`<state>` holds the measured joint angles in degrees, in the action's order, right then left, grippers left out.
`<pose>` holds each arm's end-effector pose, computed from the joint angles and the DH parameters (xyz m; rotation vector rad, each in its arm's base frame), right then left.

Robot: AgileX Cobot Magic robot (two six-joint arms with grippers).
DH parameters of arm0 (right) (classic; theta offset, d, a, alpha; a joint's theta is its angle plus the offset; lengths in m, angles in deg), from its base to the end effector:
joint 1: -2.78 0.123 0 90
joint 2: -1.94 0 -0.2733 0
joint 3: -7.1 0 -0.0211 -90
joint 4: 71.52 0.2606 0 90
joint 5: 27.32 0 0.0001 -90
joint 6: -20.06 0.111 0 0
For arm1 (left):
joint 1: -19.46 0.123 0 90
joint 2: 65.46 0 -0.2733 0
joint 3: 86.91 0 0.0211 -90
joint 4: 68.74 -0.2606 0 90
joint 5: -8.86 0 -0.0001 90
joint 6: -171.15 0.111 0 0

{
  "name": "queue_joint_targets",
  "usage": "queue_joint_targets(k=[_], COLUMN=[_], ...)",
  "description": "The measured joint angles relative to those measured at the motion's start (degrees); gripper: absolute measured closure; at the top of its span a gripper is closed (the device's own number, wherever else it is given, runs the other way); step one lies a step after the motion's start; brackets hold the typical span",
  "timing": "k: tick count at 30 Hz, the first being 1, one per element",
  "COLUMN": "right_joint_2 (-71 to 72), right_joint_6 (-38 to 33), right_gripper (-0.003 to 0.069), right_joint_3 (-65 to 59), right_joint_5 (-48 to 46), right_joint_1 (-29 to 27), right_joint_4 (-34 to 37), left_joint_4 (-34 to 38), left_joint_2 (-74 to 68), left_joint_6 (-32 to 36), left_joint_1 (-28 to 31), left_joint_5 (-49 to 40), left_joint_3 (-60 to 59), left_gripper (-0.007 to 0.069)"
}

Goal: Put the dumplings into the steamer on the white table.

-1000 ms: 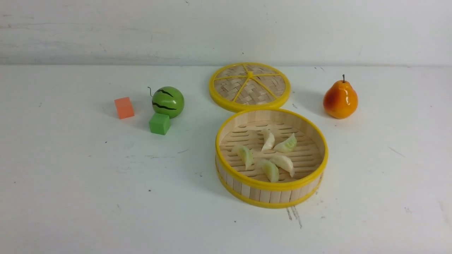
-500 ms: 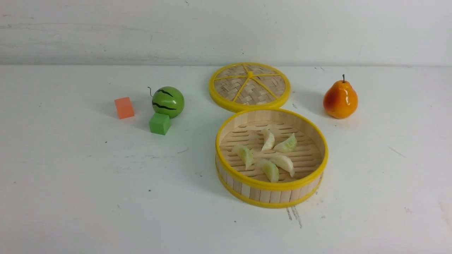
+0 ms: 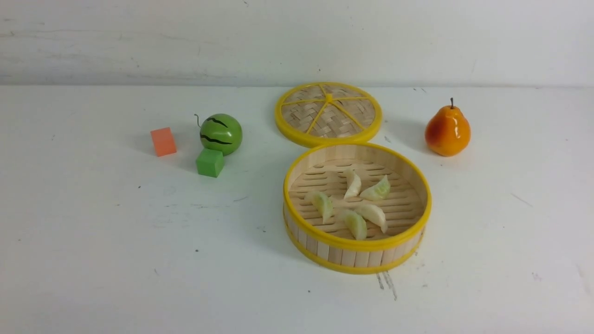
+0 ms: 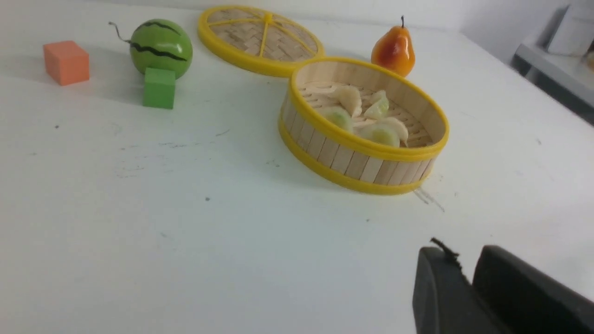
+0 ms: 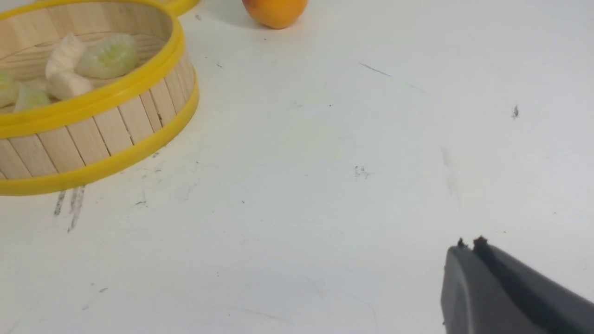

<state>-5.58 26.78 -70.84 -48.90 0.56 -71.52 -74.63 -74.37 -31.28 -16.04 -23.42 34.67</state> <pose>0.0932 -0.0036 0.1678 0.1456 1.8629 0.0542 0.0619 -0.0366 0.2669 0.2381 1.7618 -0.6274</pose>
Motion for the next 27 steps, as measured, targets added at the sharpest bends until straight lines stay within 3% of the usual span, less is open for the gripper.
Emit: queue_joint_targets(k=[3, 6, 10, 18, 27], right_joint_2=[0.0, 0.0, 0.0, 0.0, 0.0], right_joint_6=[0.0, 0.0, 0.0, 0.0, 0.0], right_gripper=[0.0659, 0.0657, 0.0650, 0.0638, 0.0628], right_joint_3=[0.0, 0.0, 0.0, 0.0, 0.0], right_joint_5=[0.0, 0.0, 0.0, -0.1, -0.1], right_joint_1=[0.0, 0.0, 0.0, 0.0, 0.0], right_joint_4=[0.0, 0.0, 0.0, 0.0, 0.0], left_joint_4=[1.5, 2.4, 2.4, 2.4, 3.8], left_joint_2=[0.0, 0.0, 0.0, 1.2, 1.4], left_joint_6=[0.1, 1.6, 2.6, 2.8, 8.4], left_joint_1=[3.6, 11.2, 21.0, 35.1, 37.5], left_joint_5=[6.9, 17.3, 22.3, 22.5, 11.7], left_joint_3=[-3.5, -9.2, -14.5, -19.1, -20.2], left_gripper=[0.0629, 0.0638, 0.0638, 0.0638, 0.0638])
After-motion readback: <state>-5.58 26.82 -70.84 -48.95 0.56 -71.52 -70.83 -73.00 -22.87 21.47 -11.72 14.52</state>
